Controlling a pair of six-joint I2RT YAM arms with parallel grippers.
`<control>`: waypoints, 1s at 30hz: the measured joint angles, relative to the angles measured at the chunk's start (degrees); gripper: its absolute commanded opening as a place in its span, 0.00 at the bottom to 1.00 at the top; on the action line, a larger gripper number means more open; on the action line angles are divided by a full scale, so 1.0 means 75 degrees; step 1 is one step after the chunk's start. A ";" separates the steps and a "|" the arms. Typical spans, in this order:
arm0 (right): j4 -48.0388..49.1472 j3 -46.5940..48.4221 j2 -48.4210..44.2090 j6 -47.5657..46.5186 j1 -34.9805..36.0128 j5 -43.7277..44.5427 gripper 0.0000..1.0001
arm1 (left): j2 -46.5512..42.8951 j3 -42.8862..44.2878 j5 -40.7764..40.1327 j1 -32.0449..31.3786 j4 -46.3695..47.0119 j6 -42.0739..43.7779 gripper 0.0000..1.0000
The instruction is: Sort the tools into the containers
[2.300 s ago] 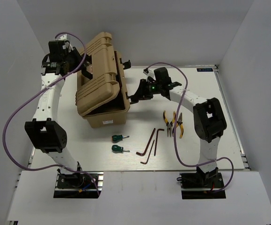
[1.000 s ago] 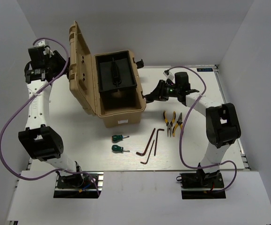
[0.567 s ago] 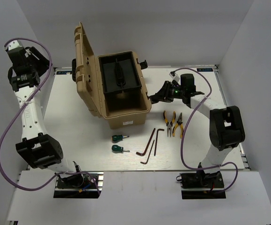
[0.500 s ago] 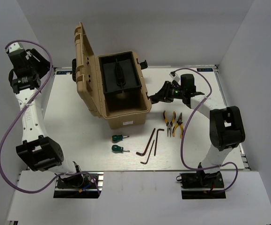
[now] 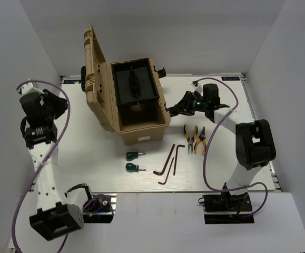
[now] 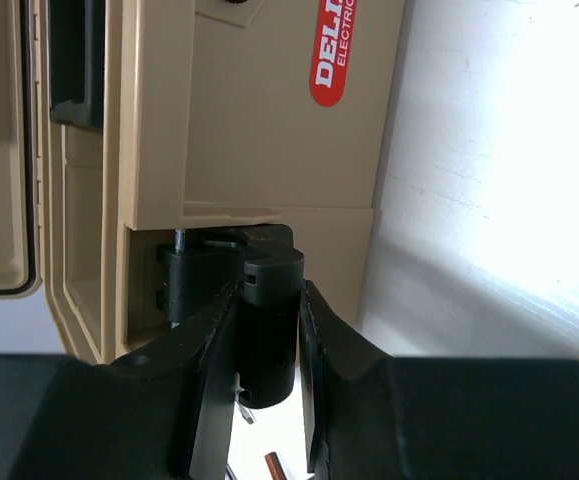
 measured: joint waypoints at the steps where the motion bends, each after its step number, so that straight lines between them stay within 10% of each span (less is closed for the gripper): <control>1: 0.0055 -0.0032 -0.0003 0.0061 0.0006 0.0023 0.00 | -0.0201 -0.0157 0.0020 0.0000 -0.0017 -0.0032 0.35; 30: 0.0495 -0.0323 -0.0137 0.0979 0.0976 0.0772 0.00 | -0.2707 -0.2556 0.0731 -0.0274 -0.1734 -0.0597 0.14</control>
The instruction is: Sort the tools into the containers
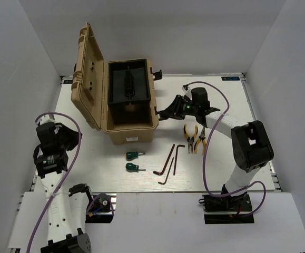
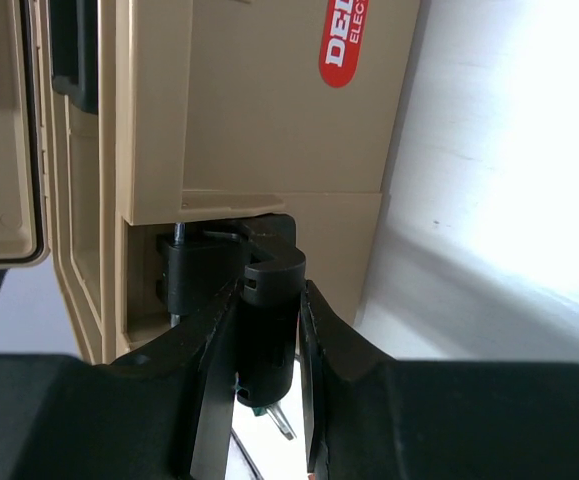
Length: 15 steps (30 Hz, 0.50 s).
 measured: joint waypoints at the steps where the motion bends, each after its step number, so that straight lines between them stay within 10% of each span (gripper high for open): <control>1: 0.0012 0.0000 0.0003 0.0020 0.0032 0.0003 0.00 | 0.0000 0.0023 -0.0152 -0.0003 -0.0184 -0.0064 0.15; 15: 0.0184 0.0154 0.0242 0.0207 0.0315 -0.0058 0.00 | -0.0335 0.0143 -0.1142 -0.0061 -0.1338 -0.0659 0.10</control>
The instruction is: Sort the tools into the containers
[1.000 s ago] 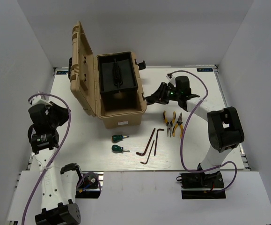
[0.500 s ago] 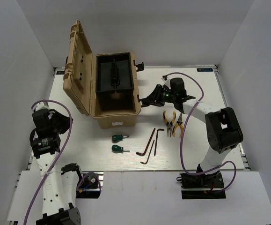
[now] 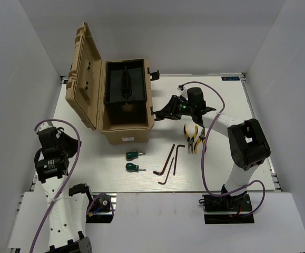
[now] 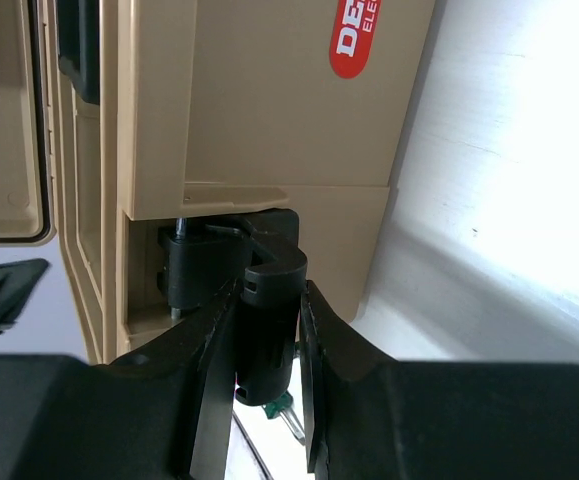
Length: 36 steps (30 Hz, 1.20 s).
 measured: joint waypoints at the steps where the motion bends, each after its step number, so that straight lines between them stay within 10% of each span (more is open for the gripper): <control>1: 0.0000 0.0038 0.0038 0.0006 0.0017 -0.0009 0.00 | -0.0023 -0.0131 0.0143 -0.0023 0.0026 0.0035 0.10; 6: 0.0000 0.0181 0.0163 0.0058 0.0117 -0.0038 0.02 | -0.0032 -0.0606 0.1003 -0.0079 0.0172 0.0309 0.04; 11: -0.0044 0.0221 0.0181 -0.0055 0.0163 -0.0175 0.54 | -0.0038 -0.0662 0.1737 -0.0198 0.0332 0.0758 0.06; 18: -0.0994 0.0216 0.0149 -0.0755 0.0376 -0.0522 0.76 | -0.0157 -0.1142 0.2908 -0.0510 0.0726 0.1658 0.40; 23: -0.1842 0.0216 -0.0294 -0.1320 0.0216 -0.0577 0.76 | -0.0297 -0.1378 0.3791 -0.0740 0.0804 0.2340 0.55; 32: -0.3369 0.0388 -0.1926 -0.2538 -0.0460 -0.0490 0.67 | -0.0490 -0.1384 0.5205 -0.1215 0.1163 0.3092 0.50; 36: -0.4954 0.0982 -0.2419 -0.4051 -0.0609 0.0160 0.00 | -0.0402 -0.1236 0.6129 -0.1492 0.1644 0.3037 0.29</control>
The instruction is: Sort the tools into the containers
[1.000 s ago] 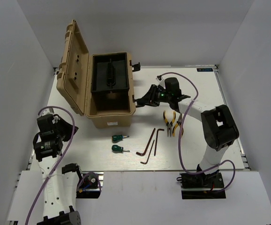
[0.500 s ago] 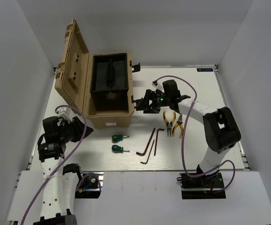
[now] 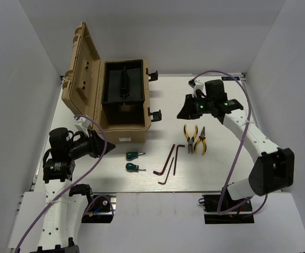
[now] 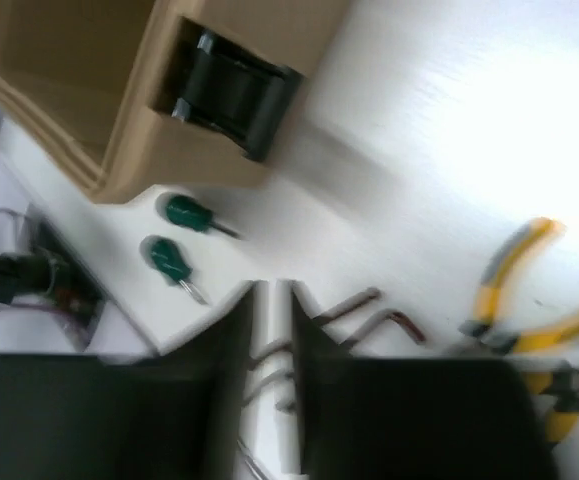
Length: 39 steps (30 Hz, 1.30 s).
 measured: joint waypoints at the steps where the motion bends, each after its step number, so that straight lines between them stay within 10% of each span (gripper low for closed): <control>1: -0.0338 0.0064 -0.0163 -0.0414 -0.0032 0.0280 0.00 | 0.0050 0.0146 0.0140 -0.0050 0.0087 -0.0041 0.22; 4: -0.1148 0.0090 -0.0595 -0.1349 -0.0181 0.1279 0.01 | 0.0254 0.0708 0.0428 -0.0096 0.0609 -0.0192 0.06; 6: -0.1501 0.0082 -0.0679 -0.1886 -0.0315 0.1912 0.23 | 0.0382 0.1023 0.0568 -0.0096 0.1102 -0.0323 0.06; 11: -0.1714 -0.0184 0.0047 -0.2608 -0.0446 0.2786 0.54 | 0.0962 0.1734 0.0793 -0.0166 0.1970 -0.0539 0.61; 39: -0.1026 0.0251 0.3177 -0.3010 0.0391 0.3908 0.58 | 0.4884 0.4575 -0.1026 -0.3016 0.2244 0.0245 0.69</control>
